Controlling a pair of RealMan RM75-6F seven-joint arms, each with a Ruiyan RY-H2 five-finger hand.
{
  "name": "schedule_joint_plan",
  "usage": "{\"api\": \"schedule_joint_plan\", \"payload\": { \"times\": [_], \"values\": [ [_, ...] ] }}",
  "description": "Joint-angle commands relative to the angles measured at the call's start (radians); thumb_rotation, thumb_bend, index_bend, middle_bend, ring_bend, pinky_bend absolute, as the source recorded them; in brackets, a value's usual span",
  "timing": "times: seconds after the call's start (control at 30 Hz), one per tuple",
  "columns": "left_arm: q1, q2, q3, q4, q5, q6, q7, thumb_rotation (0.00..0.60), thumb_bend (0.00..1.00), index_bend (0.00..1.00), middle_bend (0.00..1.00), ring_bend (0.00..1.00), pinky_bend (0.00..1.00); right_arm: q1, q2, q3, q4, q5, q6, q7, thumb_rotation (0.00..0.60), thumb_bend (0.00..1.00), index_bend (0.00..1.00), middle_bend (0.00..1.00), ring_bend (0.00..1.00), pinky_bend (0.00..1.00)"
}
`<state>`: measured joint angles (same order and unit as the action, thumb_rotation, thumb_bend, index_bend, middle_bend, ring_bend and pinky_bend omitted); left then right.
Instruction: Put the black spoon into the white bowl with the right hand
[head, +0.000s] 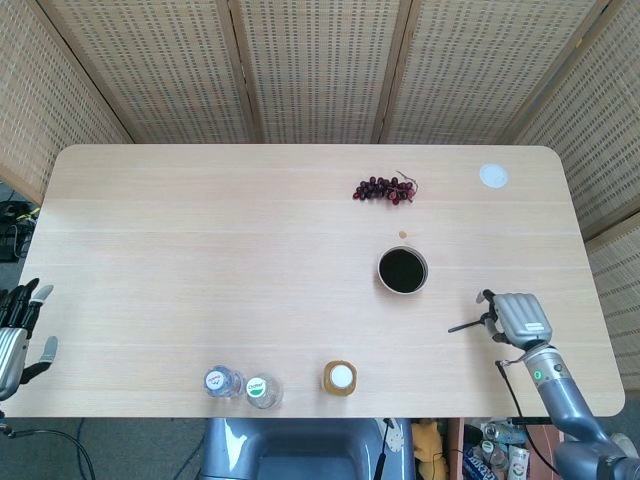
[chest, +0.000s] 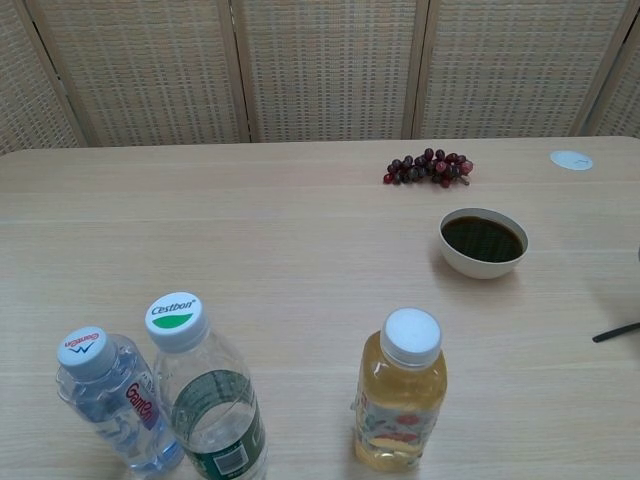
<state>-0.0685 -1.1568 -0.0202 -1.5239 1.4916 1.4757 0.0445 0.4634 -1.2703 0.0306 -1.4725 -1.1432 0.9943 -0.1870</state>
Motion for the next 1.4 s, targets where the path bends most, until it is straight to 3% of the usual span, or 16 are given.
{"api": "schedule_joint_plan", "payload": {
  "times": [0.03, 0.1, 0.17, 0.23, 0.27, 0.37, 0.47, 0.63, 0.77, 0.93, 1.4],
  "values": [
    [0.000, 0.001, 0.001, 0.002, 0.003, 0.001, -0.003, 0.600, 0.48, 0.03, 0.00, 0.00, 0.00, -0.012, -0.021, 0.013, -0.009, -0.037, 0.042, 0.007, 0.600, 0.48, 0.47, 0.58, 0.68, 0.98],
    [0.001, 0.001, 0.000, 0.005, 0.002, 0.003, -0.007, 0.600, 0.48, 0.03, 0.00, 0.00, 0.00, -0.018, -0.040, 0.019, -0.003, -0.057, 0.073, 0.003, 0.600, 0.42, 0.48, 0.55, 0.63, 0.93],
    [0.003, 0.000, 0.000, 0.009, 0.001, 0.004, -0.010, 0.600, 0.48, 0.03, 0.00, 0.00, 0.00, -0.024, -0.055, 0.023, 0.003, -0.073, 0.094, 0.006, 0.600, 0.39, 0.48, 0.49, 0.54, 0.79],
    [0.003, 0.000, 0.000, 0.013, 0.000, 0.004, -0.015, 0.600, 0.48, 0.03, 0.00, 0.00, 0.00, -0.026, -0.064, 0.024, 0.010, -0.087, 0.104, 0.006, 0.600, 0.38, 0.48, 0.42, 0.42, 0.54],
    [0.004, 0.000, 0.001, 0.015, 0.000, 0.004, -0.018, 0.600, 0.48, 0.03, 0.00, 0.00, 0.00, -0.027, -0.069, 0.026, 0.015, -0.094, 0.108, 0.006, 0.600, 0.38, 0.48, 0.40, 0.39, 0.47],
    [0.005, -0.002, 0.002, 0.019, 0.001, 0.005, -0.024, 0.600, 0.48, 0.03, 0.00, 0.00, 0.00, -0.028, -0.083, 0.026, 0.034, -0.114, 0.120, -0.001, 0.600, 0.38, 0.48, 0.38, 0.35, 0.38],
    [0.005, -0.004, 0.003, 0.022, 0.004, 0.006, -0.030, 0.600, 0.48, 0.03, 0.00, 0.00, 0.00, -0.028, -0.100, 0.023, 0.059, -0.135, 0.127, 0.001, 0.600, 0.38, 0.48, 0.45, 0.41, 0.51],
    [0.007, -0.004, 0.003, 0.030, 0.007, 0.009, -0.039, 0.600, 0.48, 0.03, 0.00, 0.00, 0.00, -0.019, -0.117, 0.014, 0.096, -0.150, 0.092, 0.009, 0.600, 0.38, 0.48, 0.69, 0.69, 0.82],
    [0.008, -0.003, 0.002, 0.037, 0.004, 0.010, -0.045, 0.600, 0.48, 0.03, 0.00, 0.00, 0.00, -0.003, -0.129, 0.009, 0.122, -0.146, 0.044, 0.007, 0.600, 0.38, 0.49, 0.84, 0.86, 0.97],
    [0.011, -0.003, 0.002, 0.043, 0.003, 0.013, -0.051, 0.600, 0.48, 0.03, 0.00, 0.00, 0.00, 0.013, -0.151, 0.010, 0.153, -0.134, 0.000, -0.007, 0.600, 0.38, 0.54, 0.91, 0.94, 1.00],
    [0.014, 0.002, 0.002, 0.046, -0.003, 0.009, -0.051, 0.600, 0.48, 0.03, 0.00, 0.00, 0.00, 0.039, -0.222, 0.006, 0.264, -0.147, -0.062, 0.006, 0.600, 0.42, 0.58, 0.93, 0.96, 1.00]
  ]
}}
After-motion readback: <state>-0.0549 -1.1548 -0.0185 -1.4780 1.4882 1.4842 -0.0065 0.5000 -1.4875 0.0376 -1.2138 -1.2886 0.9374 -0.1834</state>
